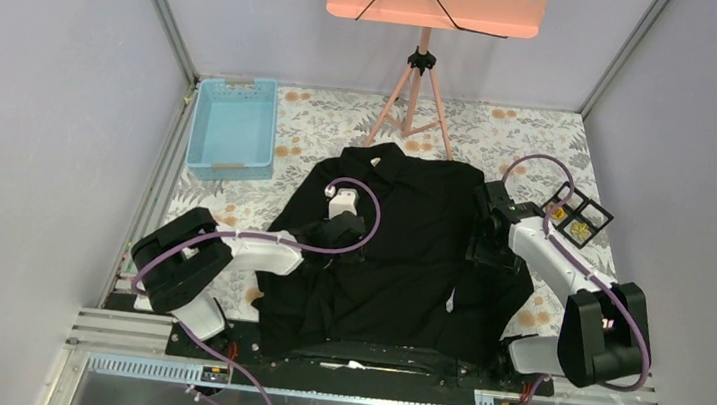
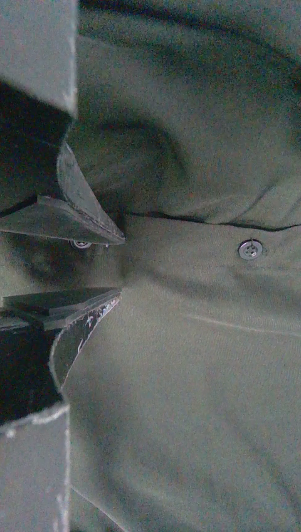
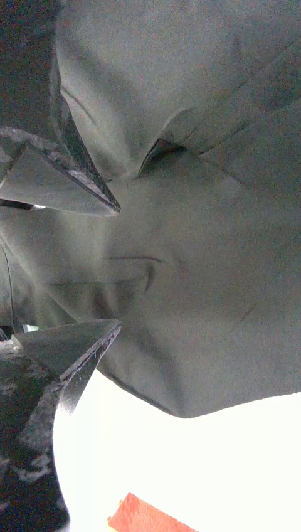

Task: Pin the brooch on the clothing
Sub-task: Flatten out the clothes at the center of the board.

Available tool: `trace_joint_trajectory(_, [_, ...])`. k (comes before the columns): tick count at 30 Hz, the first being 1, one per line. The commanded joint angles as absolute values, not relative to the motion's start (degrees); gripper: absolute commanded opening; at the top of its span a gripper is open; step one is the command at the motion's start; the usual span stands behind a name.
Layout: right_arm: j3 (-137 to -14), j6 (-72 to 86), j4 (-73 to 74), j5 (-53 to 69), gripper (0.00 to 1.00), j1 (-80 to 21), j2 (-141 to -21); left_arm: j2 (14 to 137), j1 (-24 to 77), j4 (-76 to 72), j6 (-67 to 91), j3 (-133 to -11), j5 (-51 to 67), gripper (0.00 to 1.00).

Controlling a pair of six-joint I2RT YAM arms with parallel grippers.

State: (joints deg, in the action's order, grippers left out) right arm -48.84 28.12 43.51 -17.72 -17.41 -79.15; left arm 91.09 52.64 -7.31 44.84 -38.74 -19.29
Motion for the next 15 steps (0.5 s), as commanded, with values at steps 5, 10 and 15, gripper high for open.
trace_joint_trajectory(5, [-51.34, 27.84, 47.64, -20.23, 0.77, -16.87, -70.63, 83.85, 52.60, 0.45, 37.12, -45.08, -19.04, 0.46])
trace_joint_trajectory(10, [-57.22, 25.36, 49.40, -20.70, 0.82, -13.27, -64.88, 76.45, 49.72, 17.17, 30.17, -57.41, -13.27, 0.73])
trace_joint_trajectory(15, [-59.81, 22.10, 45.81, -19.26, 0.86, -7.07, -62.86, 67.75, 43.19, 29.22, 28.24, -63.63, -5.79, 0.97])
